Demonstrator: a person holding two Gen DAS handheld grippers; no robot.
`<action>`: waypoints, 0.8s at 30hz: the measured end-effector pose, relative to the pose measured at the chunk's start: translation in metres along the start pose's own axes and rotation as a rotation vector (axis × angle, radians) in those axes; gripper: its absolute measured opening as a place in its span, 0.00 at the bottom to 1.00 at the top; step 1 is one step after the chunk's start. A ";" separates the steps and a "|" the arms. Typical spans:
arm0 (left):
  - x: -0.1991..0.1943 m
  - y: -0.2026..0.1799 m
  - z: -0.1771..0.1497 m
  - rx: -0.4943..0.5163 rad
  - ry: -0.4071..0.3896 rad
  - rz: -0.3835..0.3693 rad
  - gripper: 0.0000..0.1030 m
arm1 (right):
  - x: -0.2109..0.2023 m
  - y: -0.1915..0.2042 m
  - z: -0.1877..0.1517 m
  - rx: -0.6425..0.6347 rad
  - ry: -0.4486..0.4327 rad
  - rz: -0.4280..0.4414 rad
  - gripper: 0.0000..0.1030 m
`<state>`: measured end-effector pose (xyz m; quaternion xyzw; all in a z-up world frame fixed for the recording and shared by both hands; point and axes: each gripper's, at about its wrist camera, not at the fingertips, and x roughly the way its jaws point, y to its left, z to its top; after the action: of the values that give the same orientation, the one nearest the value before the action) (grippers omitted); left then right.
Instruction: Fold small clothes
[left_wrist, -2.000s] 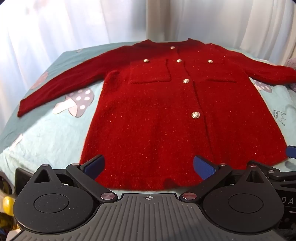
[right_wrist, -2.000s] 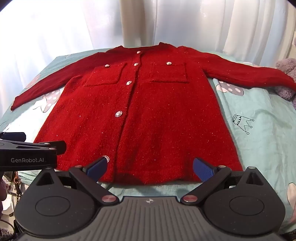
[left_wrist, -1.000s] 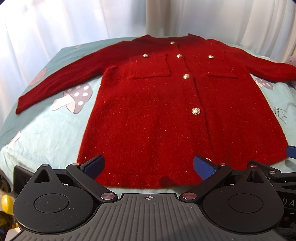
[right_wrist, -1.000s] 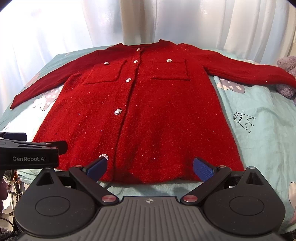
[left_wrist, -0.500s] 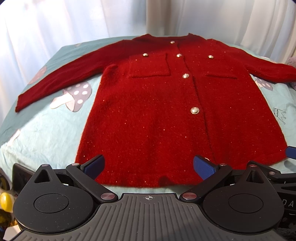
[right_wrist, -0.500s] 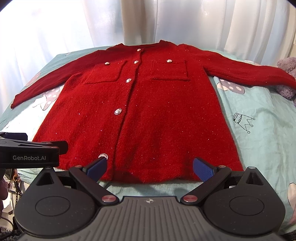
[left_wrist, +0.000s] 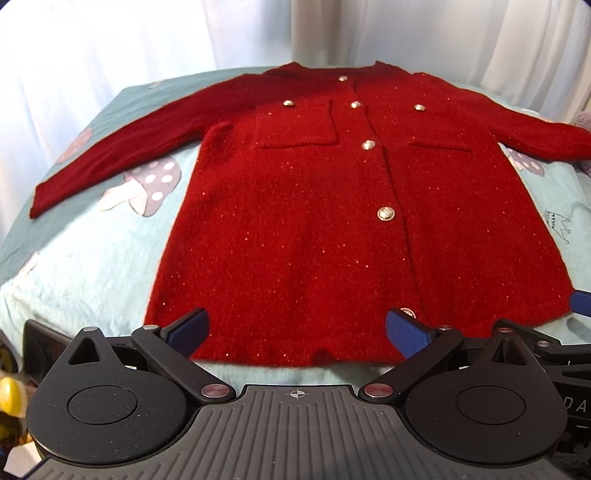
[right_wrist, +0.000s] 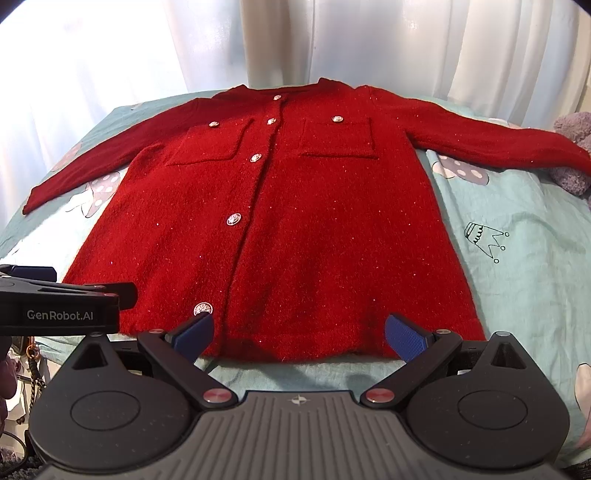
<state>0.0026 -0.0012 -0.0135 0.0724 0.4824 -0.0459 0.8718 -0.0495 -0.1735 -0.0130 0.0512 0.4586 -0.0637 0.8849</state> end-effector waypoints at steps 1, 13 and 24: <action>0.000 0.000 0.000 0.000 0.000 0.001 1.00 | 0.000 0.000 -0.001 0.001 0.000 0.000 0.96; 0.000 -0.002 0.000 -0.006 0.012 0.005 1.00 | -0.001 -0.002 -0.004 -0.005 -0.001 0.004 0.96; 0.002 -0.002 -0.001 -0.009 0.021 0.004 1.00 | -0.001 0.000 -0.003 -0.019 0.010 0.009 0.96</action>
<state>0.0027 -0.0029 -0.0155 0.0698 0.4915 -0.0414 0.8671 -0.0525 -0.1732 -0.0137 0.0454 0.4634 -0.0551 0.8833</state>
